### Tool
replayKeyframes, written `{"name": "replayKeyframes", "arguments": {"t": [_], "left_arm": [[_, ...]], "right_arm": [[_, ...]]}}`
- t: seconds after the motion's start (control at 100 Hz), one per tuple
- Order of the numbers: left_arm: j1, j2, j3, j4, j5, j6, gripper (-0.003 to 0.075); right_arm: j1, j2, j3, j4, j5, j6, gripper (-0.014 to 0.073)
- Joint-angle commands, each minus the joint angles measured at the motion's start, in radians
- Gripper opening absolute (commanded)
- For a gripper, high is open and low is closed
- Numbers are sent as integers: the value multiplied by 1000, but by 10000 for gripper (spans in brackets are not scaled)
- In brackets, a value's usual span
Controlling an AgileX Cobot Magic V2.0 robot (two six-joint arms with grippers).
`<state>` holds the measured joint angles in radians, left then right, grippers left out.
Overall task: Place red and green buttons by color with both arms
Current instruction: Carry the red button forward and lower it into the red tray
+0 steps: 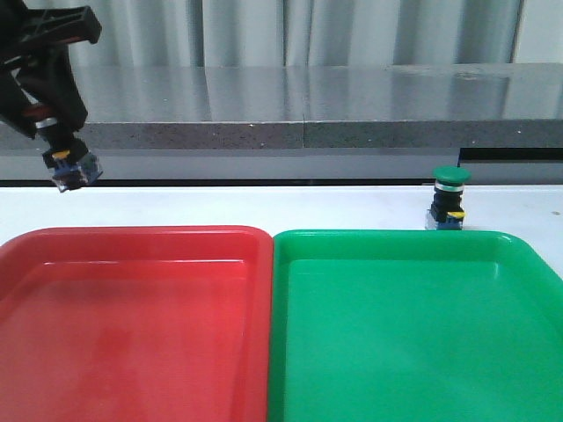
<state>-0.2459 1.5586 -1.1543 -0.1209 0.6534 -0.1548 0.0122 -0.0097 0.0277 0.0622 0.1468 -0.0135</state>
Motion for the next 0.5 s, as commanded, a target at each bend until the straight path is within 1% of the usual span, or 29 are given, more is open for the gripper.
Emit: {"name": "replayKeyframes", "arguments": {"t": [0.0,0.23,0.34,0.49], "left_arm": [[-43,-58,13,-1,-81,-39,-2],[-133,-60,89,16,-166,-76,-1],[-138,-60,119,17,-211,-97,-1],[-138,-26,140,17,-211,-99,-1]], "right_arm": [[-6,-22,-15,1,-80,-2,-67],[-6,-22,-15,1,-80,-2,-67],[-6,-22,-15,1,-80,-2,-67],[-6,-22,-15,1,-80,-2,-67]]}}
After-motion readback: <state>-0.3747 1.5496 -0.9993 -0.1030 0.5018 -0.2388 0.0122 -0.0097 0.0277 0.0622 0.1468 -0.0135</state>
